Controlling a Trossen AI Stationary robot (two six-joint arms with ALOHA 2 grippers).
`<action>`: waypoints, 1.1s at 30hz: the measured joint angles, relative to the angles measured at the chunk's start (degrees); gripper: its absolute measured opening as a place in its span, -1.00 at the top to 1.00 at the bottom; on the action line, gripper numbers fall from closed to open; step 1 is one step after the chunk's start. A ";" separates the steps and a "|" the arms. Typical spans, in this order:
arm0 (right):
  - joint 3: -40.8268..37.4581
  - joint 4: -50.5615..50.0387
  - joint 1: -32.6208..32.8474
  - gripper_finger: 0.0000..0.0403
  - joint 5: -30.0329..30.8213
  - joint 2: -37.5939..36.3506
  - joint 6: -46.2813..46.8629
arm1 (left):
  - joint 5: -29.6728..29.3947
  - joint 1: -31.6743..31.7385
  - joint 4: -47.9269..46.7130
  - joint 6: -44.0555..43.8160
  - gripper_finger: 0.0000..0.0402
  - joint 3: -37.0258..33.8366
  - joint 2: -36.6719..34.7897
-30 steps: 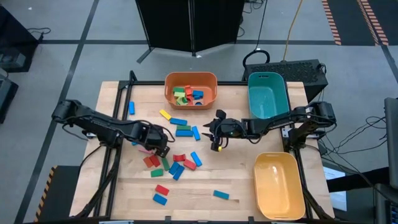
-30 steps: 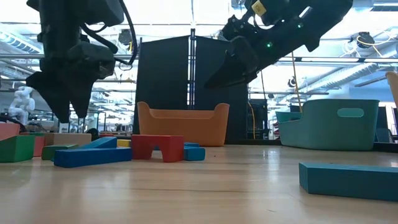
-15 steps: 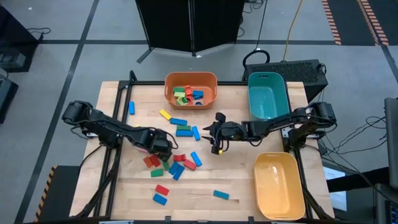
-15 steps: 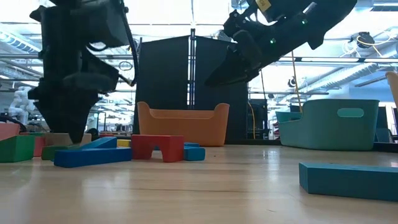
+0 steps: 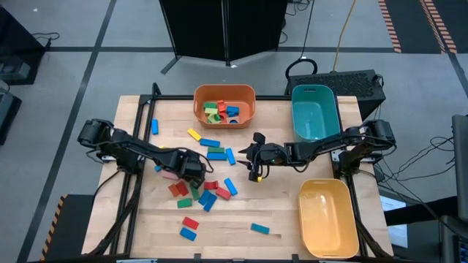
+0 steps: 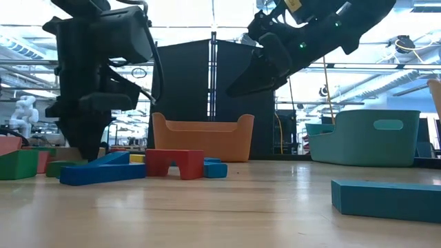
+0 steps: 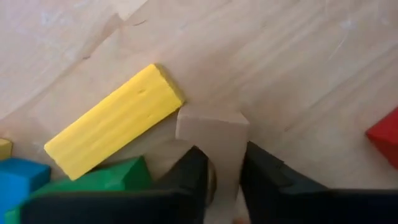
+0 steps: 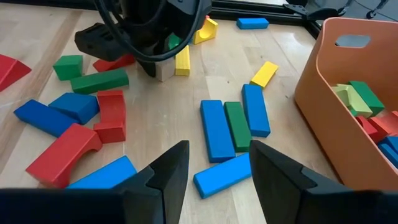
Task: Sort blocks by size
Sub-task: Put the brown arch block into the orange bin
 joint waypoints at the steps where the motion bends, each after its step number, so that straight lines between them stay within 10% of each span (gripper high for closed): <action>1: 0.00 0.00 0.00 0.22 0.00 0.00 -0.02 | 0.01 0.02 0.02 0.64 0.70 0.00 -0.02; 33: 0.00 -0.42 -0.02 0.22 -0.02 0.00 -3.15 | 4.38 18.28 -8.31 32.50 0.80 20.98 -0.24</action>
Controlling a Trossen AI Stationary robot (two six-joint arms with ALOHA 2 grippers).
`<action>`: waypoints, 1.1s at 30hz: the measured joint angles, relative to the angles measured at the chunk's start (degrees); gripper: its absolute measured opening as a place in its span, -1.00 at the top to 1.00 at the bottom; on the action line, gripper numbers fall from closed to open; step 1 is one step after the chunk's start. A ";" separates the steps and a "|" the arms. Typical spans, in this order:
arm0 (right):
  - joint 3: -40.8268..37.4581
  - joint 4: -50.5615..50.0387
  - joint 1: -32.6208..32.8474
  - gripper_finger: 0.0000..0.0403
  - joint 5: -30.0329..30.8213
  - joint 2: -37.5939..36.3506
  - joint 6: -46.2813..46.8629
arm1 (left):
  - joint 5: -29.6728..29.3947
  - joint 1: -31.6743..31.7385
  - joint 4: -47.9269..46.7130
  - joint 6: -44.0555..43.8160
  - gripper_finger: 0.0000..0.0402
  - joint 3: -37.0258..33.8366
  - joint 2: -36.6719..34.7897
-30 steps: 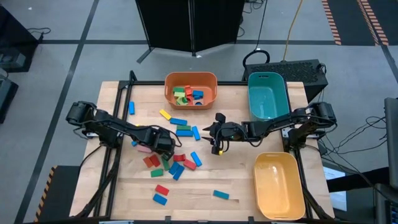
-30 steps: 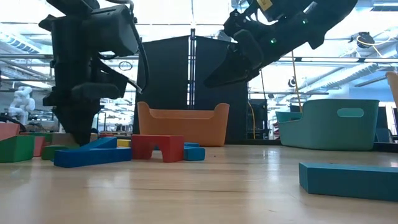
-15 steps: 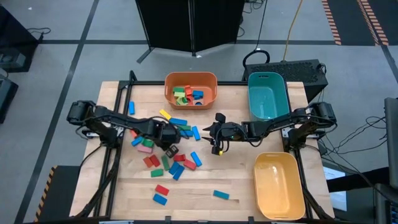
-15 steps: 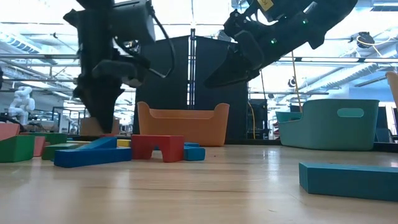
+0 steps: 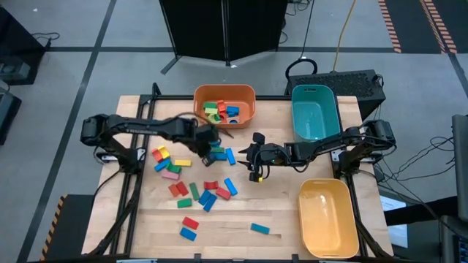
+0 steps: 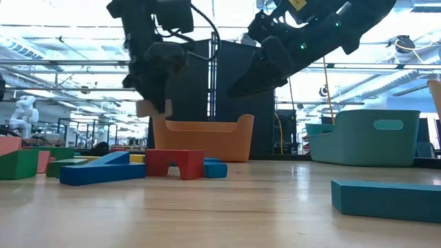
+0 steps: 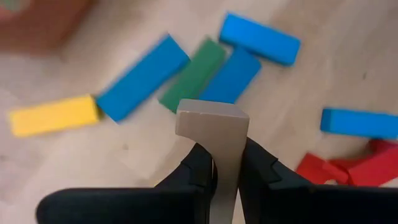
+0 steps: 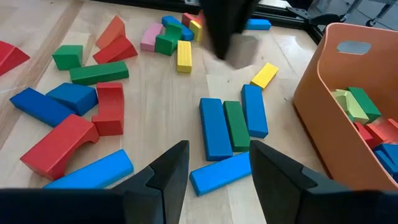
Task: Sort blocks by size
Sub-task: Put the brown arch block into the orange bin
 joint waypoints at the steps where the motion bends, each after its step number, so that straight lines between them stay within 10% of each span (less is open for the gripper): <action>1: 0.00 0.00 -0.03 0.22 0.00 0.00 -0.06 | -0.02 1.04 -0.54 1.02 0.80 0.90 0.00; 33: 0.11 4.02 -1.35 0.22 -0.11 -0.02 -3.87 | 9.40 29.95 14.33 16.80 0.80 12.46 10.96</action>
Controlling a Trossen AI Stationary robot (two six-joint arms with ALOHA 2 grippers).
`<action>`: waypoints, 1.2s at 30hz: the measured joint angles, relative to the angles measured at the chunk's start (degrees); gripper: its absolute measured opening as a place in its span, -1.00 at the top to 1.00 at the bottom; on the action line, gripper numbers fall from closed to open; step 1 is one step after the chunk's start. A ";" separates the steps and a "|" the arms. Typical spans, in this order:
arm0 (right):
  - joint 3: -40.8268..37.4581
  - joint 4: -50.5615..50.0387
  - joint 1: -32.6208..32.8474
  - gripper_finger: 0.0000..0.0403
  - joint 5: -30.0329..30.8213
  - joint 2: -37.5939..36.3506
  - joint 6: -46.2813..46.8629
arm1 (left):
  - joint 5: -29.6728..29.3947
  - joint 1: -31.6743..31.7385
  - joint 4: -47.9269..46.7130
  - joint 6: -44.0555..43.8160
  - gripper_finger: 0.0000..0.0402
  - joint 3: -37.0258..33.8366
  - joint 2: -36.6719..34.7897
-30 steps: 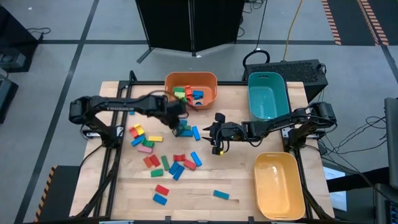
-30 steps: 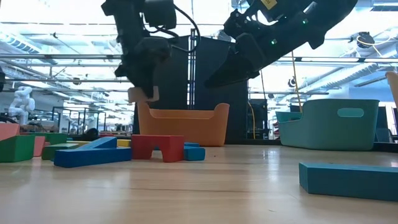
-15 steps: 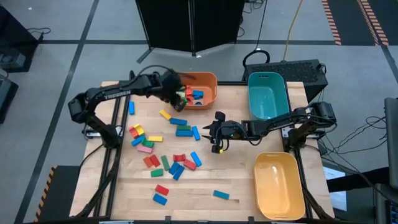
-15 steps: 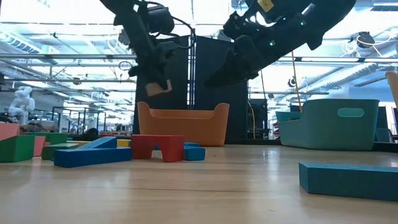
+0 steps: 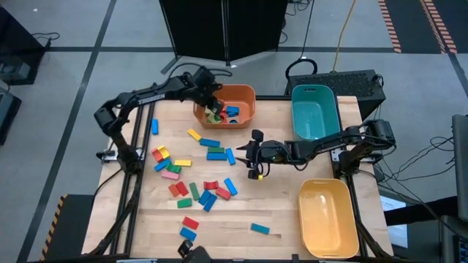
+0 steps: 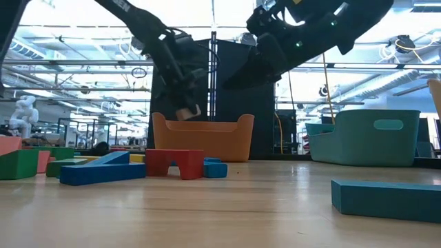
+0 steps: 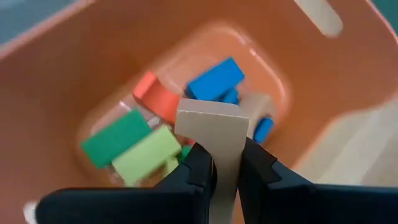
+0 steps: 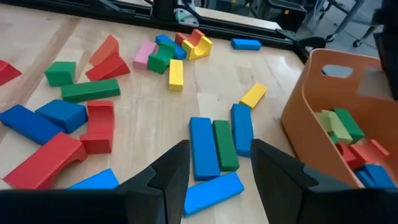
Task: Sort blocks by size
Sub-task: Put the brown arch block into the orange bin, then put the yellow arch block into the orange bin
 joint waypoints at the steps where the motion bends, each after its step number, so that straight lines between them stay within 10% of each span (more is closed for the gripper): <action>1: 0.00 -0.02 -0.24 0.22 -0.02 0.00 -0.02 | 0.00 0.29 0.24 0.06 0.80 0.80 0.84; 14: 0.00 -0.09 -2.52 0.22 -0.09 0.00 -1.26 | -0.90 2.09 -0.44 4.50 0.65 5.39 8.77; 26: -0.03 0.93 -4.13 0.22 -0.20 0.00 -2.60 | -2.42 2.09 -0.87 6.13 0.09 5.44 8.69; 36: -0.11 0.94 -5.41 0.22 -0.22 0.00 -3.25 | -4.58 0.52 -7.58 11.69 0.05 5.44 1.72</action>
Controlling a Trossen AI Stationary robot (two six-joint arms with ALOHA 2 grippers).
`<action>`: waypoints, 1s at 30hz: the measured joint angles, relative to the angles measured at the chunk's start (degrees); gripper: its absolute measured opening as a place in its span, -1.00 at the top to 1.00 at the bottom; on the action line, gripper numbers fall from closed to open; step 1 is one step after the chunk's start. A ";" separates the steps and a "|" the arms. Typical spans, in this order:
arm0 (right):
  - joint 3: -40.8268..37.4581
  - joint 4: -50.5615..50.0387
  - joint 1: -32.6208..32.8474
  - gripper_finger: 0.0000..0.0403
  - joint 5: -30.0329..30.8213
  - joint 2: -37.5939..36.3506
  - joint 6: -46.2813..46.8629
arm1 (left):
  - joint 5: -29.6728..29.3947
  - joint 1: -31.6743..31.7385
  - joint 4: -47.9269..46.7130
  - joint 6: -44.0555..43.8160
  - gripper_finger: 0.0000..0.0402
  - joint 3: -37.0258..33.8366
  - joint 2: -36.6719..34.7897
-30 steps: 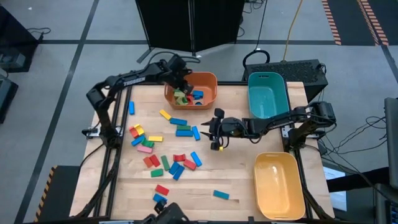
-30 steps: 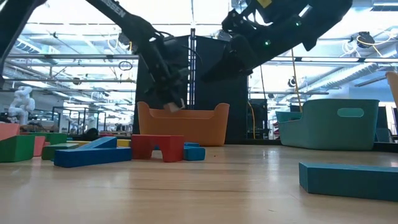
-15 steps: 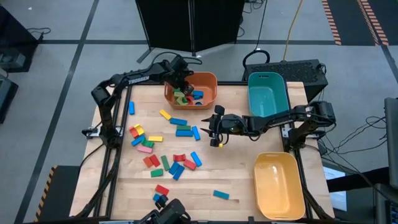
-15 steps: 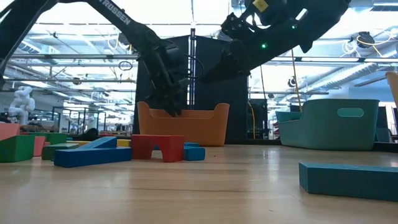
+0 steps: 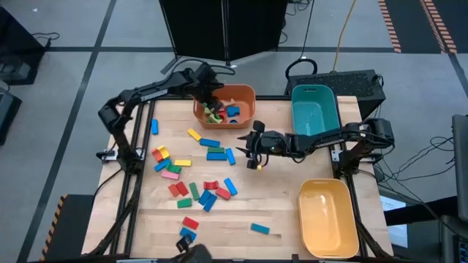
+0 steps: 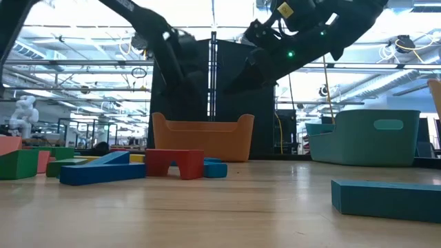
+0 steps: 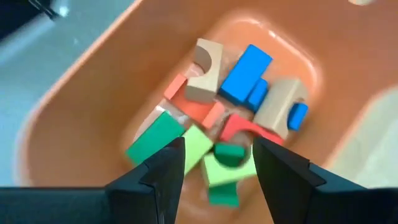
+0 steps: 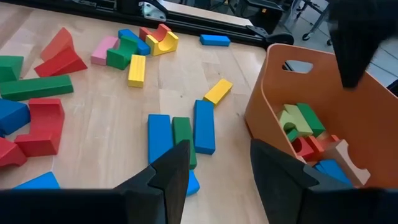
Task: Sort blocks by size
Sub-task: Put the yellow arch block into the orange bin
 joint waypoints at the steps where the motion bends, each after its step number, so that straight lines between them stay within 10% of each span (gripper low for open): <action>1: 0.00 0.00 -0.12 0.22 0.02 0.00 0.00 | -0.70 -0.48 -1.37 0.58 0.05 0.00 -1.44; 12: 0.00 -0.46 -0.26 0.22 0.00 0.00 0.18 | -8.48 -11.68 -14.68 1.17 0.05 -2.33 -17.20; 30: 0.00 0.17 -0.28 0.22 0.01 0.00 0.24 | -12.83 -25.50 -18.49 -24.35 0.05 -18.51 -33.75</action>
